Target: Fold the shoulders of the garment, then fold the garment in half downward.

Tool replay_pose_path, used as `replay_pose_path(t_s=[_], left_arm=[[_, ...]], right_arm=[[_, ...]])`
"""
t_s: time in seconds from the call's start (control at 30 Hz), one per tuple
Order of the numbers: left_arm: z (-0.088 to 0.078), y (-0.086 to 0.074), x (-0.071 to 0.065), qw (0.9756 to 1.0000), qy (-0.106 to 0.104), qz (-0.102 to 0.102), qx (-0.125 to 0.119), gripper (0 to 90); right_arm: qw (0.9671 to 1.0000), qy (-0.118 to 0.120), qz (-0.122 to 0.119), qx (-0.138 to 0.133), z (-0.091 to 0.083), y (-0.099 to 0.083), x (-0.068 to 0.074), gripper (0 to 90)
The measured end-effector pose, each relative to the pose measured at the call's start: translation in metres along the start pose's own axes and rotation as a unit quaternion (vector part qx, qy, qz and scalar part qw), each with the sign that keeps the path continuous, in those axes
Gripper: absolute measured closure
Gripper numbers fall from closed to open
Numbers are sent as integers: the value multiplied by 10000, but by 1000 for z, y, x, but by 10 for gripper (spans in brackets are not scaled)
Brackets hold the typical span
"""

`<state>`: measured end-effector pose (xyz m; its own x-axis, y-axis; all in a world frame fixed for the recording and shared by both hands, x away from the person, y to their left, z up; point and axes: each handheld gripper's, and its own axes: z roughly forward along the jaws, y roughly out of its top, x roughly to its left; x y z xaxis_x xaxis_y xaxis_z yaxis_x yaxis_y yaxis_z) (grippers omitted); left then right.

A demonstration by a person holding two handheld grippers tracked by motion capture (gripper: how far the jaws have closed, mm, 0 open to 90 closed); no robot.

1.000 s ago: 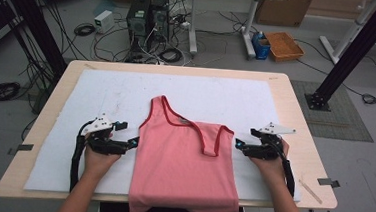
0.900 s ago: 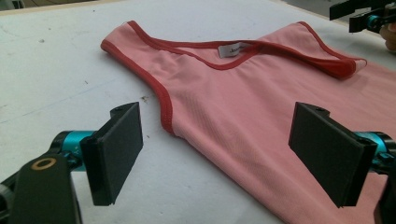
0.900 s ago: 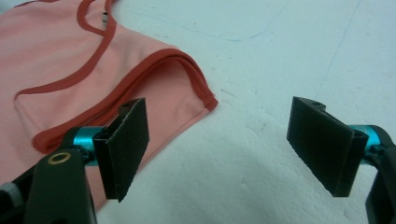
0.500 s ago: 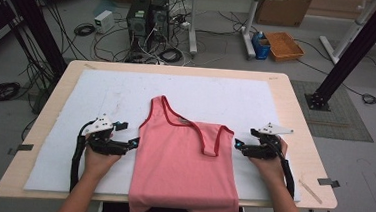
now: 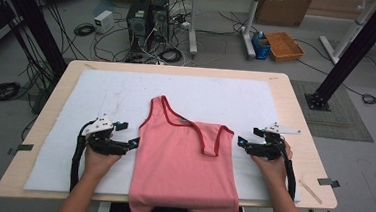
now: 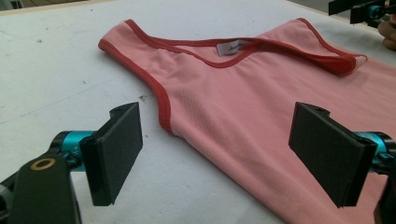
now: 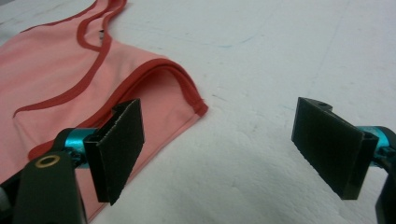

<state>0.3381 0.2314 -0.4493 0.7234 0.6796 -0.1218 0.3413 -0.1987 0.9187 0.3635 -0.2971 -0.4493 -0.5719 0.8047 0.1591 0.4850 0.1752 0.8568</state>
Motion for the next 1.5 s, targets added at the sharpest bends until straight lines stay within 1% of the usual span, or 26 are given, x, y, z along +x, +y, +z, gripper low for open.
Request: replay_pose_path(t_s=[0.03,0.07,0.13,0.2,0.27,0.3,0.33,0.37,0.4,0.5,0.53,0.57,0.6,0.63,0.67,0.7,0.73,0.77,0.8,0.83,0.87,0.93,0.97,1.1,1.3,1.5], left_arm=[[0,0,0,10000,1,10,9,175],[0,0,0,10000,1,10,9,175],[0,0,0,10000,-3,-11,-6,175],[0,0,0,10000,-2,-10,-6,175],[0,0,0,10000,1,-20,-5,175],[0,0,0,10000,-1,-15,-4,175],[0,0,1,10000,-11,-29,5,175],[0,0,1,10000,-11,-29,5,175],[0,0,1,10000,-11,-22,0,175],[0,0,1,10000,4,-51,-22,175],[0,1,1,10000,1,-17,16,175],[0,1,1,10000,1,-17,16,175],[1,1,1,10000,-9,-34,37,175],[2,2,1,9999,-66,-48,67,174],[3,4,1,9999,-126,-89,66,174],[4,9,0,9999,-145,-1,75,174],[4,9,0,9999,-145,-1,75,174],[5,11,-2,9999,-121,40,78,174],[6,13,-5,9998,-118,144,121,174],[6,13,-5,9998,-118,144,121,174],[6,13,-6,9998,-123,137,115,174],[6,12,-6,9998,-137,118,121,174],[6,10,-5,9998,-136,76,129,174],[4,8,-3,9999,-105,45,126,174],[1,7,0,10000,-65,-2,43,174],[4,6,-1,10000,-73,-5,58,174]], right_arm=[[10000,-52,-26,71,1,1,1,169],[10000,-52,-26,71,1,1,1,169],[9999,-67,48,123,2,1,0,169],[9998,-16,164,63,1,1,-3,169],[9998,7,174,65,1,1,-4,169],[9998,-42,161,78,1,1,-2,169],[9999,-59,96,78,1,1,-1,169],[9999,-59,96,78,1,1,-1,169],[9999,-103,21,72,1,0,1,169],[9999,-149,1,48,1,0,1,169],[9998,-152,97,9,0,0,0,169],[9998,-152,97,9,0,0,0,169],[9998,-136,152,18,0,1,-2,169],[9993,-140,311,130,2,2,-4,169],[9987,-254,387,234,4,3,-5,171],[9976,-364,485,348,6,3,-5,173],[9965,-402,590,424,8,4,-6,173],[9965,-402,590,424,8,4,-6,173],[9952,-411,698,553,11,4,-8,173],[9945,-418,738,616,11,5,-7,173],[9945,-418,738,616,11,5,-7,173],[9946,-335,741,638,12,4,-8,173],[9949,-268,780,579,11,4,-9,173],[9953,-219,802,493,10,3,-10,173],[9955,-246,779,484,9,3,-9,173],[9961,-246,712,451,9,2,-9,173]])
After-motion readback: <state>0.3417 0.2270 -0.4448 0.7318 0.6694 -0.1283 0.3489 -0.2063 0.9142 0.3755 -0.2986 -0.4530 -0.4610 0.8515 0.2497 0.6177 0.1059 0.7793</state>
